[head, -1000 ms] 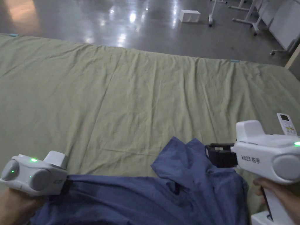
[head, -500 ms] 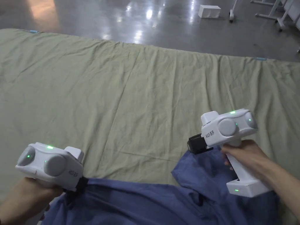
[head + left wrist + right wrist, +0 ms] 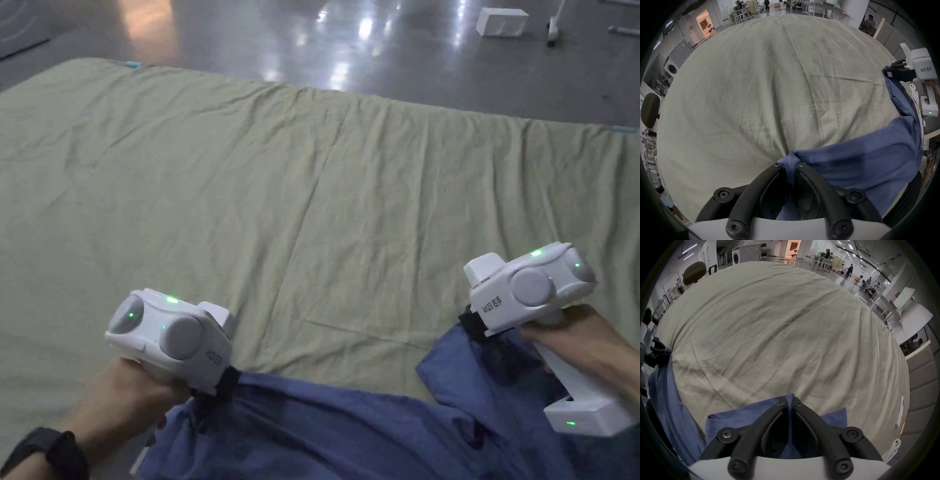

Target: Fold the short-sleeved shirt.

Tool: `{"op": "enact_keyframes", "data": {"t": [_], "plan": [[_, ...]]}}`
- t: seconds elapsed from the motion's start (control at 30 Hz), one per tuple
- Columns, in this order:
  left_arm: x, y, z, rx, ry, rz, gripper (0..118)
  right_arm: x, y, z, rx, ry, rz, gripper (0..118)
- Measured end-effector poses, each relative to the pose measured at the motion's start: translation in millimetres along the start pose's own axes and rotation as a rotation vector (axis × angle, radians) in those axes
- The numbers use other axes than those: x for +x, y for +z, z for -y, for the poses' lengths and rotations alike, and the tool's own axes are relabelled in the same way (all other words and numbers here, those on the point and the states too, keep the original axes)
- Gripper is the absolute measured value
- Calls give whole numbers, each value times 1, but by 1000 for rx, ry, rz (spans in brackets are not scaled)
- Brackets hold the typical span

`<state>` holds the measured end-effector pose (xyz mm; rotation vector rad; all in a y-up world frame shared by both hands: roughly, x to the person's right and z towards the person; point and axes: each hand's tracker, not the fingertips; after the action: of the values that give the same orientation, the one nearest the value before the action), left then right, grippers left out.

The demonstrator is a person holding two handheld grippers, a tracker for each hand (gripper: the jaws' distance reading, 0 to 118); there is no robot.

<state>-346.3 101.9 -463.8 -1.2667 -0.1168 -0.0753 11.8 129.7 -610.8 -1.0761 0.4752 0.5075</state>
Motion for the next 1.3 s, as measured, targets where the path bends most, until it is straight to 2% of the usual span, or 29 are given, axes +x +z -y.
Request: {"op": "enact_keyframes", "data": {"t": [0.1,0.17,0.27,0.37,0.5,0.53,0.63,0.67,0.77,0.8,0.87,0.9,0.93,1.03,1.13,1.2,1.3], "plan": [[-5,10,12,66,-1,25,10,2,37,9,90,-46,14,3],[-16,25,22,157,62,56,10,9,81,20,207,-77,9,3],[-31,73,39,307,138,142,9,21,158,38,357,-112,30,3],[-35,139,52,455,144,156,9,38,238,58,499,-203,70,3],[-49,246,62,681,172,192,9,57,352,86,670,-292,201,3],[-50,272,64,733,155,183,9,58,380,96,706,-321,234,3],[-43,356,69,889,110,154,9,58,455,117,797,-340,349,3],[-42,379,70,928,101,151,9,58,478,122,826,-374,406,3],[-35,440,67,1014,83,116,9,57,543,132,932,-398,463,3],[-30,461,66,1062,82,94,9,61,564,125,989,-359,527,3],[-27,494,60,1122,79,96,9,60,601,125,1061,-424,578,3],[-23,511,59,1155,89,99,9,53,623,123,1119,-401,613,3],[-20,524,59,1182,94,99,9,46,636,123,1124,-448,591,3],[-3,569,53,1249,79,53,9,39,687,109,1163,-428,639,3],[-18,606,38,1302,80,17,9,28,735,89,1167,-363,776,3],[-19,623,35,1312,79,7,9,47,744,75,1165,-359,812,3],[-25,635,31,1347,73,-49,9,42,769,66,1205,-378,821,3]]}}
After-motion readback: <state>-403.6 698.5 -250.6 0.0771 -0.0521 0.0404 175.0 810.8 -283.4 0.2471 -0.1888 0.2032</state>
